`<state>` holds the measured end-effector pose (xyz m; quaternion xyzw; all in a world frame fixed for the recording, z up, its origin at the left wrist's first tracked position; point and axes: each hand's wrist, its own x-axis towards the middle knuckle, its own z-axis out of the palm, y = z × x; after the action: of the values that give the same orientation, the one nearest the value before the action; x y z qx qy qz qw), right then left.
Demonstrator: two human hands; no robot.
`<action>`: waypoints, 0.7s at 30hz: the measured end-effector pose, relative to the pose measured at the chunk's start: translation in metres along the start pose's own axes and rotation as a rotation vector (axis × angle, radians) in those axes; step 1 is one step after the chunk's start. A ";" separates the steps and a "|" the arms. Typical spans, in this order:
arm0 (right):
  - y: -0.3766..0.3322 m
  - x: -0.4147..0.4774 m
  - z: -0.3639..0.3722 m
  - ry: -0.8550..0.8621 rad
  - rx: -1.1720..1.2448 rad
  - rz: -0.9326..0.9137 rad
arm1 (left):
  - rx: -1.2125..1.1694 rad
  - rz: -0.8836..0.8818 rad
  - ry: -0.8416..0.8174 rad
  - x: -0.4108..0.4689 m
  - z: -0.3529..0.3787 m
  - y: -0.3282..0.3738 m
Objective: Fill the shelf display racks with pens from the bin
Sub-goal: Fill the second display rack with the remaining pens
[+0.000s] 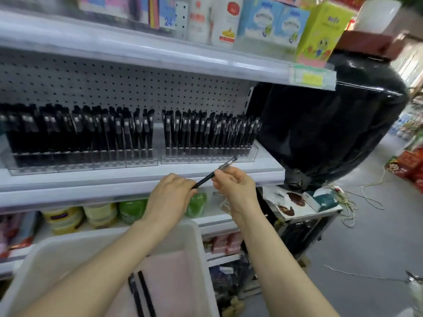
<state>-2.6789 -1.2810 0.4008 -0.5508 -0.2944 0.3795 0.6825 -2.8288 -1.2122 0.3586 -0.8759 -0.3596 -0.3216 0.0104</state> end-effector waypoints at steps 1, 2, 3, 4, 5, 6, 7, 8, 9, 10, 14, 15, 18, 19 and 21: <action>-0.001 0.005 -0.003 0.010 0.016 0.002 | -0.008 -0.014 -0.022 0.009 0.003 0.006; -0.002 0.011 -0.008 0.024 0.002 -0.006 | -0.012 -0.022 -0.046 0.018 0.007 0.010; -0.004 0.019 -0.014 0.040 -0.008 -0.022 | -0.009 -0.013 -0.054 0.026 0.010 0.013; -0.008 0.029 -0.022 0.064 -0.042 -0.053 | 0.000 0.007 -0.045 0.034 0.014 0.015; -0.013 0.040 -0.029 0.094 -0.082 -0.090 | 0.012 0.022 -0.027 0.043 0.017 0.016; -0.020 0.050 -0.037 0.137 -0.157 -0.137 | 0.027 0.022 -0.012 0.050 0.018 0.015; -0.028 0.062 -0.045 0.183 -0.240 -0.190 | 0.052 0.012 0.001 0.059 0.019 0.014; -0.037 0.073 -0.052 0.230 -0.329 -0.248 | 0.086 -0.002 0.009 0.068 0.021 0.011; -0.046 0.084 -0.058 0.271 -0.401 -0.315 | 0.125 -0.015 0.017 0.077 0.022 0.009; -0.055 0.094 -0.062 0.301 -0.464 -0.377 | 0.163 -0.029 0.023 0.084 0.024 0.005; -0.075 0.127 -0.064 0.321 -0.660 -0.549 | 0.245 -0.083 0.000 0.097 0.031 -0.003; -0.076 0.135 -0.063 0.313 -0.694 -0.566 | 0.252 -0.089 -0.002 0.097 0.033 -0.003; -0.076 0.152 -0.059 0.269 -0.790 -0.550 | 0.267 -0.083 0.018 0.095 0.038 -0.004; -0.072 0.157 -0.058 0.242 -0.833 -0.537 | 0.267 -0.078 0.027 0.095 0.040 -0.005; -0.059 0.163 -0.056 0.182 -0.928 -0.487 | 0.260 -0.080 0.041 0.095 0.041 -0.006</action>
<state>-2.5339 -1.1794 0.4433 -0.7414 -0.4902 -0.0093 0.4582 -2.7588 -1.1381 0.3787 -0.8453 -0.4326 -0.2904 0.1186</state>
